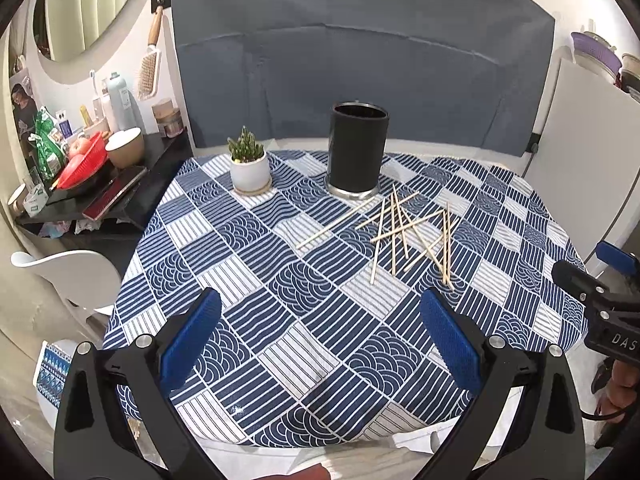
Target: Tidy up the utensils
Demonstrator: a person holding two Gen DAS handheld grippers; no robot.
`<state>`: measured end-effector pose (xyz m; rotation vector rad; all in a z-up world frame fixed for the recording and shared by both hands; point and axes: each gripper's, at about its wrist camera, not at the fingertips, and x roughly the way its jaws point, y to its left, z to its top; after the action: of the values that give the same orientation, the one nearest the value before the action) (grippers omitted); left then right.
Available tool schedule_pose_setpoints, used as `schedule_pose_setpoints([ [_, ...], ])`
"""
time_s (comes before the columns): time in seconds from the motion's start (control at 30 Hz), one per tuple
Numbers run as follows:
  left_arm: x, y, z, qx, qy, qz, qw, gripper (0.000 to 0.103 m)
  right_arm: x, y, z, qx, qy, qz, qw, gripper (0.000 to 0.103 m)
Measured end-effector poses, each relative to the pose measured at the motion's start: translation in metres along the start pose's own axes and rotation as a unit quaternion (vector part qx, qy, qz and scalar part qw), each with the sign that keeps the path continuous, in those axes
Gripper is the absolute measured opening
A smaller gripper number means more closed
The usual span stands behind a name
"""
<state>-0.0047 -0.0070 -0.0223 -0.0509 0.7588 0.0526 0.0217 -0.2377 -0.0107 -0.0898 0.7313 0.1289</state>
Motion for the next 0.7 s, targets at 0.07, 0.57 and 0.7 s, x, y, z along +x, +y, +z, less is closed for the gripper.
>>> schedule_pose_setpoints([
  [0.07, 0.005, 0.001, 0.000, -0.003, 0.009, -0.006, 0.9999, 0.097, 0.002, -0.001, -0.001, -0.002, 0.004, -0.002, 1.000, 0.095],
  [0.57, 0.071, -0.002, 0.022, -0.040, 0.092, -0.024, 0.9946, 0.097, 0.051, -0.032, 0.011, 0.001, 0.062, -0.041, 0.997, 0.095],
  [0.7, 0.090, -0.004, 0.033, -0.042, 0.109, -0.022, 0.9929, 0.097, 0.075, -0.038, 0.019, -0.007, 0.083, -0.038, 0.996, 0.095],
])
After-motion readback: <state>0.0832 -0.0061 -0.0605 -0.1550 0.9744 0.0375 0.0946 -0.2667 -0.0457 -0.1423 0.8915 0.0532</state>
